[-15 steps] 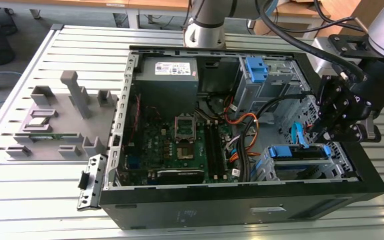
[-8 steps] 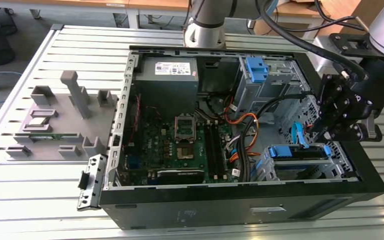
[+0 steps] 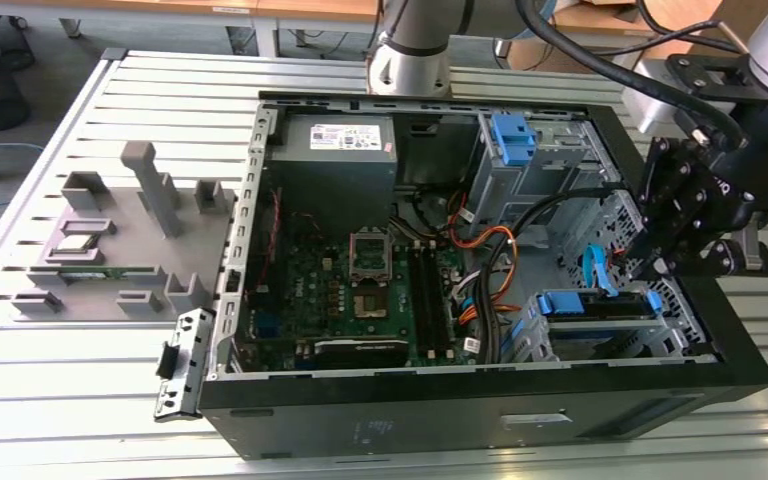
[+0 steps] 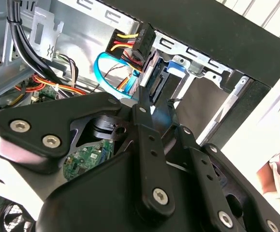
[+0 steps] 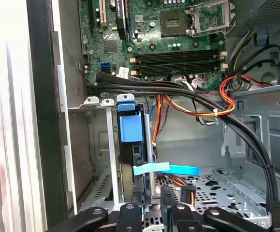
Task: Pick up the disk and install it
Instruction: 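Insert the second disk wire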
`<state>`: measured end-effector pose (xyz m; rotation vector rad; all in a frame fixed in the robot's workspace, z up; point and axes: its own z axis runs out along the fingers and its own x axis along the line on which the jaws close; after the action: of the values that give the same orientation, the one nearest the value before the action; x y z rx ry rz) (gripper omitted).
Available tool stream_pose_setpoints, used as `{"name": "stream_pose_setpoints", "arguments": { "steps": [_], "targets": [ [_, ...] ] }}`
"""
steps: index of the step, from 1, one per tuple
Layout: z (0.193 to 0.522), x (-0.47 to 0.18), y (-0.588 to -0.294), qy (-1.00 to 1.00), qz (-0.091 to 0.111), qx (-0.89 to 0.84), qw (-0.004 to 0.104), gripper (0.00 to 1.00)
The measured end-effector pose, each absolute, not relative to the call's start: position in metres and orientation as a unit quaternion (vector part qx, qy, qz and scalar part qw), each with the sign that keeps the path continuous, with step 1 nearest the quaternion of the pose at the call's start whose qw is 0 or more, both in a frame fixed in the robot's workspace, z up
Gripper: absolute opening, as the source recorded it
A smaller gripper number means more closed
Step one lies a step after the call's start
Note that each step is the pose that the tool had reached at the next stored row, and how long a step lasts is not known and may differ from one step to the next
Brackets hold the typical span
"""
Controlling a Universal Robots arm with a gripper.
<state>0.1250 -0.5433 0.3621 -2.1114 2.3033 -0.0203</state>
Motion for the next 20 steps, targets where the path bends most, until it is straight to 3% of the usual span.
{"name": "stream_pose_setpoints", "arguments": {
  "steps": [20],
  "targets": [
    [0.362,0.133,-0.532,0.737,-0.007,-0.676,0.008,0.30]
  ]
}}
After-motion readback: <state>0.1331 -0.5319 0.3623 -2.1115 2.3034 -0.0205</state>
